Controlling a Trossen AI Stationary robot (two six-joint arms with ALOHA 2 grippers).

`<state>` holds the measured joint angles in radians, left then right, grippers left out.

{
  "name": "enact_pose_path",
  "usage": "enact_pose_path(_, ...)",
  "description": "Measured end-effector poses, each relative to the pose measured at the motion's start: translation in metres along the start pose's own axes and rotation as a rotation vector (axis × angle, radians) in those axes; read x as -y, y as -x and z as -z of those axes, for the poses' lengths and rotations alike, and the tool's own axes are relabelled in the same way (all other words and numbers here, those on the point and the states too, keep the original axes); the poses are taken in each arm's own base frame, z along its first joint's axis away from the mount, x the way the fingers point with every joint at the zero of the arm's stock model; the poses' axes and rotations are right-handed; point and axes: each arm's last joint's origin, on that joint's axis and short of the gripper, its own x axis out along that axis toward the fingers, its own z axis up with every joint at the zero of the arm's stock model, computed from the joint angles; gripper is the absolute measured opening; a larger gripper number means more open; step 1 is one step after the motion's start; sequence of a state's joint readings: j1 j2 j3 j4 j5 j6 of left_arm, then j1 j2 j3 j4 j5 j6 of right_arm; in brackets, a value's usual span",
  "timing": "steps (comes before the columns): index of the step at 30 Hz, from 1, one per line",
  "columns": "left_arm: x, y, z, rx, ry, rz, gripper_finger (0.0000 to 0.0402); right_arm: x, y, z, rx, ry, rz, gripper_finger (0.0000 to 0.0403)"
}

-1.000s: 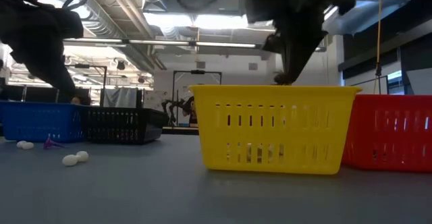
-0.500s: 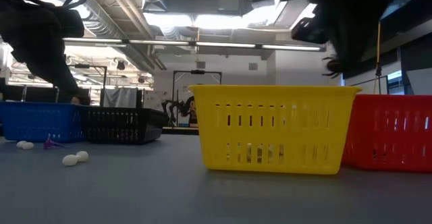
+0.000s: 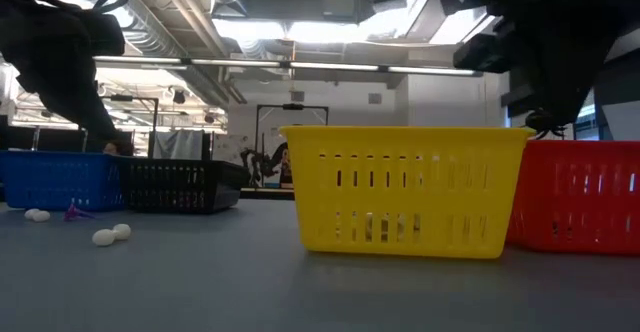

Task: Sort Halloween decoration
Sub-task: Put the spider toy into the red bin, then put the witch hat toy into the black bin

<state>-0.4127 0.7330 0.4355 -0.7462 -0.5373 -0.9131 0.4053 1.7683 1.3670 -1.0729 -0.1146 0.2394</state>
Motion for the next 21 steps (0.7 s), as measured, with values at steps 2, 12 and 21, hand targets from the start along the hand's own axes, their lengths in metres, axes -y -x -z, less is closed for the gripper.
enact_pose_path(2,0.0,0.0,0.0,0.0,0.0,0.0,0.0104,0.0,0.0,0.0,0.001,0.0,-0.001,0.0005)
enact_pose_path(12,0.0,0.0,0.0,0.0,0.0,0.0,0.0104,0.0,0.0,0.0,0.001,-0.002,-0.001,0.0034)
enact_pose_path(21,0.014,0.001,-0.011,0.106,-0.091,0.13,0.0104,0.001,0.0,0.0,0.012,-0.003,0.043,0.0103)
